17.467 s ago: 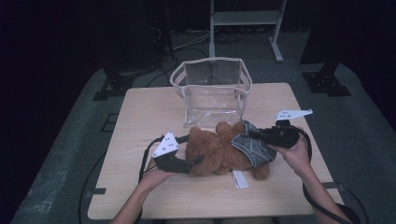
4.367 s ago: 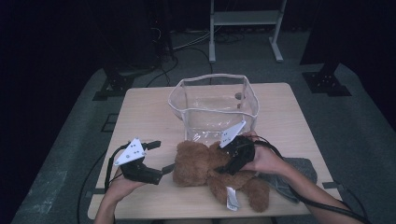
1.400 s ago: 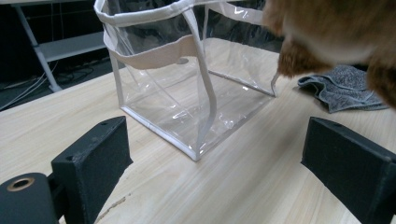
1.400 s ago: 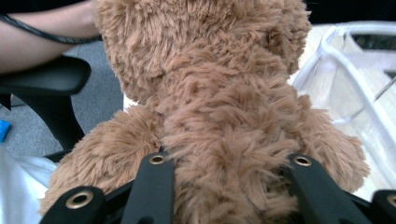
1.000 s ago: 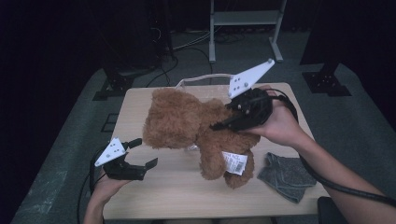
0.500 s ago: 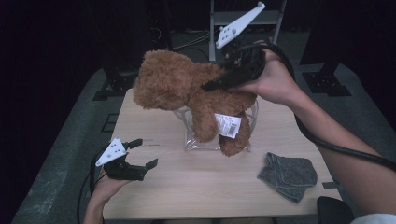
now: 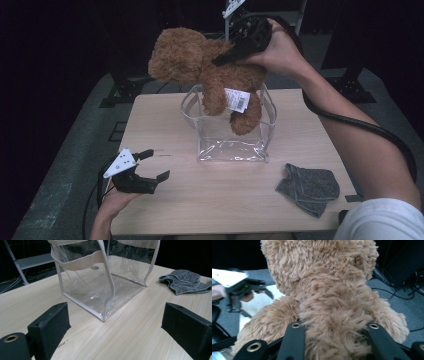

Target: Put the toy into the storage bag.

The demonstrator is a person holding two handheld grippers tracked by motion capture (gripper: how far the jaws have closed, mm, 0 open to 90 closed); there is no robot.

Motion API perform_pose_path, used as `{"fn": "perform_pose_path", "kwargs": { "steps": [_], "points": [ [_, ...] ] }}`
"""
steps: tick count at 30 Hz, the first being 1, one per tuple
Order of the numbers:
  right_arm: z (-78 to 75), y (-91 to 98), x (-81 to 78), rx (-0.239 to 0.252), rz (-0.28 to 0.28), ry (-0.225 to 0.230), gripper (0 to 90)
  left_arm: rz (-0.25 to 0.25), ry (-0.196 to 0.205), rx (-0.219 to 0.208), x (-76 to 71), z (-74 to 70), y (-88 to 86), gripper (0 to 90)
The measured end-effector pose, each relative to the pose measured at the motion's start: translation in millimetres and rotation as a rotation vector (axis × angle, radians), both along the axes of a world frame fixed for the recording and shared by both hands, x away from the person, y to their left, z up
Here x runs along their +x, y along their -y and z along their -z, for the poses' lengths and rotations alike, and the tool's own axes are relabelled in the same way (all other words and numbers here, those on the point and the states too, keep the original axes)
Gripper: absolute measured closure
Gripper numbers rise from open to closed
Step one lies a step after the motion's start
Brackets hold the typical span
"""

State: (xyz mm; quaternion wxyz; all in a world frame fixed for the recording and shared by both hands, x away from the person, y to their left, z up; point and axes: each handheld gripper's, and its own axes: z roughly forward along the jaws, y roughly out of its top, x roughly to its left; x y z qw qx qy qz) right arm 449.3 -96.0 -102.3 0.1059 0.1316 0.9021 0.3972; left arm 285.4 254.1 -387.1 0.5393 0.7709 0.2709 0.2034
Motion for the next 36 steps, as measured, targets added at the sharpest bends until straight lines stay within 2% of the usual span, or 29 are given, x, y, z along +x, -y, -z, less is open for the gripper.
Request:
{"fn": "perform_pose_path", "kwargs": {
  "steps": [7, 9, 13, 17, 20, 24, 30, 32, 36],
  "points": [
    [8.6, 1.5, 37.1, -0.013, 0.048, -0.003, 66.3, 0.001, -0.002, -0.005, 0.1, 0.9, -1.6, 6.6],
    [9.4, 1.4, 44.9, -0.019, 0.058, 0.005, 66.3, 0.002, -0.005, -0.007, 0.3, 1.4, -1.9, 6.6],
    [14.0, 3.0, 59.9, 0.004, 0.079, 0.01, 66.2, 0.009, -0.009, -0.008, -0.3, 1.4, -0.8, 6.6],
    [21.3, 1.1, 67.8, 0.002, 0.086, 0.009, 66.2, 0.012, -0.009, -0.007, -0.5, 1.9, -0.7, 6.6],
    [27.9, -1.0, 68.4, -0.011, 0.082, 0.024, 66.1, 0.017, -0.009, -0.008, -0.2, 2.4, -0.5, 6.6],
    [35.3, -3.0, 68.5, -0.019, 0.081, 0.018, 66.0, 0.021, -0.01, -0.005, -0.6, 2.9, 0.7, 6.6],
    [41.7, -9.9, 50.2, -0.021, 0.049, 0.032, 65.7, 0.022, -0.013, -0.007, -1.4, 2.9, 1.3, 6.6],
    [43.6, -10.3, 44.9, -0.009, 0.037, 0.022, 65.7, 0.023, -0.012, -0.003, -1.7, 3.0, 1.6, 6.6],
    [49.0, -12.9, 33.0, -0.022, 0.02, 0.012, 65.4, 0.026, -0.011, -0.004, -2.6, 2.5, 2.6, 6.6]
  ]
}}
